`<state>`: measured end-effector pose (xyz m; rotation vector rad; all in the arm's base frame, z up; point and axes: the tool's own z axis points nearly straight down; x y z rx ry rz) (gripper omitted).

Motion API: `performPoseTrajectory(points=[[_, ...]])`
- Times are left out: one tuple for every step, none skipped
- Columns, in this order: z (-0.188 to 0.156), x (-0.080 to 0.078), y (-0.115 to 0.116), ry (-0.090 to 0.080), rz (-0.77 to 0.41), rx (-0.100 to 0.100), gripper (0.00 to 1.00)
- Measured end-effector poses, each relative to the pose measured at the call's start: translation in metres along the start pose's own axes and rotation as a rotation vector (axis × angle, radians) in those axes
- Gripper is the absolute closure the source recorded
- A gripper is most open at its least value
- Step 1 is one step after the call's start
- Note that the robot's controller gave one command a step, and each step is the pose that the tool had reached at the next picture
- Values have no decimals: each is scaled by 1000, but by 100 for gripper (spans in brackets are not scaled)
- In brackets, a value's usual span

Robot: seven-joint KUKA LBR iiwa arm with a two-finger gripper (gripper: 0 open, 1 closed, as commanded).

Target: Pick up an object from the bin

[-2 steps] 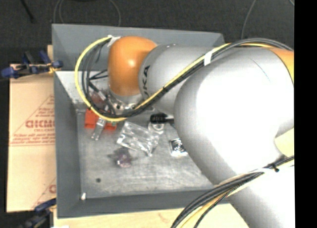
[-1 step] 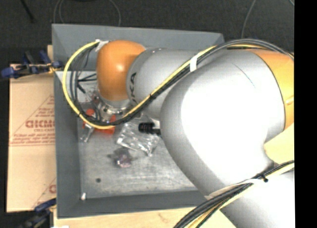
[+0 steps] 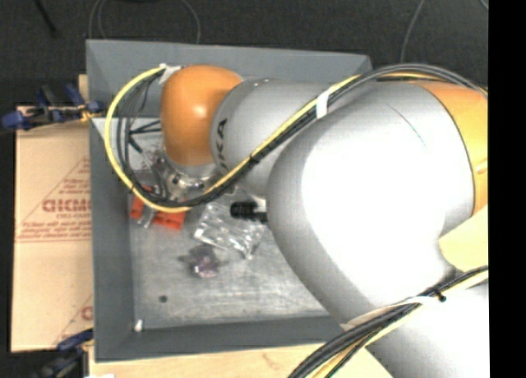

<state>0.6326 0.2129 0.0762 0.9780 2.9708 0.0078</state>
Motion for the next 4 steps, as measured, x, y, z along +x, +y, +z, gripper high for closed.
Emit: performPoseTrajectory(points=[[-54,-3,2,7,-1,3,100],[-83,-5,2,9,-2,5,100],[-108,-6,3,8,-4,5,100],[-117,-8,3,8,-5,5,100]])
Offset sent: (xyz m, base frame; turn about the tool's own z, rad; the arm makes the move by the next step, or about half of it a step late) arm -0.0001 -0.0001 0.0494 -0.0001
